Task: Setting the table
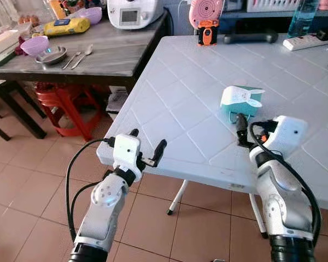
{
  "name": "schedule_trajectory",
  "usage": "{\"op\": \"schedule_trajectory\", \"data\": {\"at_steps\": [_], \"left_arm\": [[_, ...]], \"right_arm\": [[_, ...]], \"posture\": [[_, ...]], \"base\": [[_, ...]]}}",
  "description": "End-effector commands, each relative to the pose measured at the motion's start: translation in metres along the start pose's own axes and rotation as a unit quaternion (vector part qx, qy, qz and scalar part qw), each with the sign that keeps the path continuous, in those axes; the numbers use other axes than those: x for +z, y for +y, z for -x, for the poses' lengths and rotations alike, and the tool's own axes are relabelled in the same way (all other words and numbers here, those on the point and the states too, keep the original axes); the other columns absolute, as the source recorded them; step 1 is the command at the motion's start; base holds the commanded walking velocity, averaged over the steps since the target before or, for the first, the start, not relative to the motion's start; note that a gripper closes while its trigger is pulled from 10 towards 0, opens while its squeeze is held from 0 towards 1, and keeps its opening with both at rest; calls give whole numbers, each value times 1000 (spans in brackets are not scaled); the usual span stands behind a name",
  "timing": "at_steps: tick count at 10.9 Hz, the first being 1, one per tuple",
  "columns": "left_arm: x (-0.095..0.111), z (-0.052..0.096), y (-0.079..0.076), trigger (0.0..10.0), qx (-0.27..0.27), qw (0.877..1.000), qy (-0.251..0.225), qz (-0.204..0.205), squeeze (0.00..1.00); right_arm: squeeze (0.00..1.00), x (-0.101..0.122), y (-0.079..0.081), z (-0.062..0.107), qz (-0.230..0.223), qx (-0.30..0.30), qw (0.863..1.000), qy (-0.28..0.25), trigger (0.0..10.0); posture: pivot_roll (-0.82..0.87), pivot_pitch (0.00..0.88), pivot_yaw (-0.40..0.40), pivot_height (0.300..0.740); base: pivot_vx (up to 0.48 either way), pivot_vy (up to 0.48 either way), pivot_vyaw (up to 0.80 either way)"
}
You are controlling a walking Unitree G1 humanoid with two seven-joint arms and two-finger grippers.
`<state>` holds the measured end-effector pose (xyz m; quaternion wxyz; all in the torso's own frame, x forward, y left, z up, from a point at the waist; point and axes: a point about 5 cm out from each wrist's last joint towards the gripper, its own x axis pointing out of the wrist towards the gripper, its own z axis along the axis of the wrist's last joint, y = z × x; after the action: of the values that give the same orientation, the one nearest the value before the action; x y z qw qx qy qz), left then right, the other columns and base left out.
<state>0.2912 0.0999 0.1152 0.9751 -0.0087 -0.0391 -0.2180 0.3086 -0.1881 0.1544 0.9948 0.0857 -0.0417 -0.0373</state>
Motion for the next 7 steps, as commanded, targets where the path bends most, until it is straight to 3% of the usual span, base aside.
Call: {"op": "schedule_trajectory", "data": {"at_steps": [1,4,7], "left_arm": [[2,3,4,10000,3,1000,2,-7,0],[6,5,5,10000,-7,1000,-10,-2,0],[7,10,14,10000,-1,1000,-20,2,0]], "right_arm": [[0,-2,3,-2,-1,3,1000,2,10000],[0,0,2,4,22,-8,1000,-17,10000],[0,-3,2,36,43,-14,999,-23,10000]], "posture": [[-123,116,147,740],[-119,111,144,740],[-138,96,140,740]], "base": [[0,0,0],[0,0,0],[0,0,-250]]}}
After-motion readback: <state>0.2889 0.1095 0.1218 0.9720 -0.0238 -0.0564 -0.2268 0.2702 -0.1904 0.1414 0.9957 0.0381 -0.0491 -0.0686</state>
